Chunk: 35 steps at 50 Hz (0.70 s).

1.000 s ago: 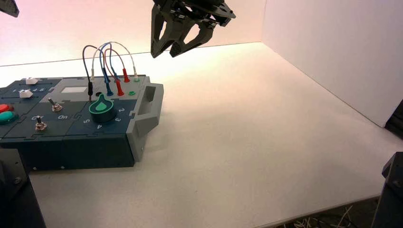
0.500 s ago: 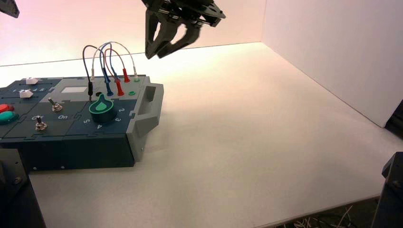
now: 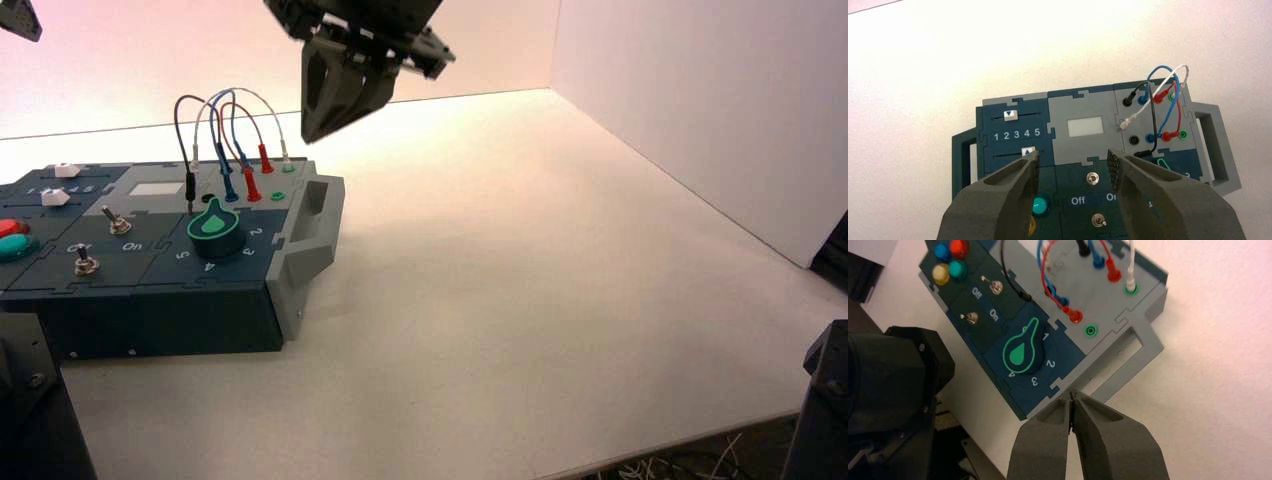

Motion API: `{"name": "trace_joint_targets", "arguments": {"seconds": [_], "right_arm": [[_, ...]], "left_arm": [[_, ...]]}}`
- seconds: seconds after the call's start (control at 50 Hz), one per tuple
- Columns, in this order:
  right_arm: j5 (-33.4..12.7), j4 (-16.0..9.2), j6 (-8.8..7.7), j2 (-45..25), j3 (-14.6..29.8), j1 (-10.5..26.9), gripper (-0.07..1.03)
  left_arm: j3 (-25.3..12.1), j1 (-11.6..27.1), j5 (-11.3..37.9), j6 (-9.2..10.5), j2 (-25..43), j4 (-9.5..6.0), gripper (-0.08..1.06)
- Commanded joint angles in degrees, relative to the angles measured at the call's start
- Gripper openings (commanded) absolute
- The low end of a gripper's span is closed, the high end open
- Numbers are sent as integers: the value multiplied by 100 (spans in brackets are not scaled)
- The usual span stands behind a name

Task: Flip the bottom switch off with the left gripper.

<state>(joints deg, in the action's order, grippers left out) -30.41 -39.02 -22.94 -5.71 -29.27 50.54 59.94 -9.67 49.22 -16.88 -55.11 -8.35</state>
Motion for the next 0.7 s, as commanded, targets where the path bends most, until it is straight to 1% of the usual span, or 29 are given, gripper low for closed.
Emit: {"name": "trace_joint_targets", "arguments": {"seconds": [0.02, 0.26, 0.5, 0.7], "right_arm": [[-44, -97, 9, -70, 246, 53, -2], [-105, -97, 0, -387, 563, 158, -2], [-237, -97, -9, -765, 905, 158, -2], [-255, -62, -9, -949, 1028, 149, -2]], "left_arm": [[-70, 18, -26, 9, 26, -9, 70], [-79, 18, 18, 9, 26, -9, 70], [-79, 18, 18, 18, 26, 0, 70], [-79, 26, 18, 9, 26, -9, 70]]}}
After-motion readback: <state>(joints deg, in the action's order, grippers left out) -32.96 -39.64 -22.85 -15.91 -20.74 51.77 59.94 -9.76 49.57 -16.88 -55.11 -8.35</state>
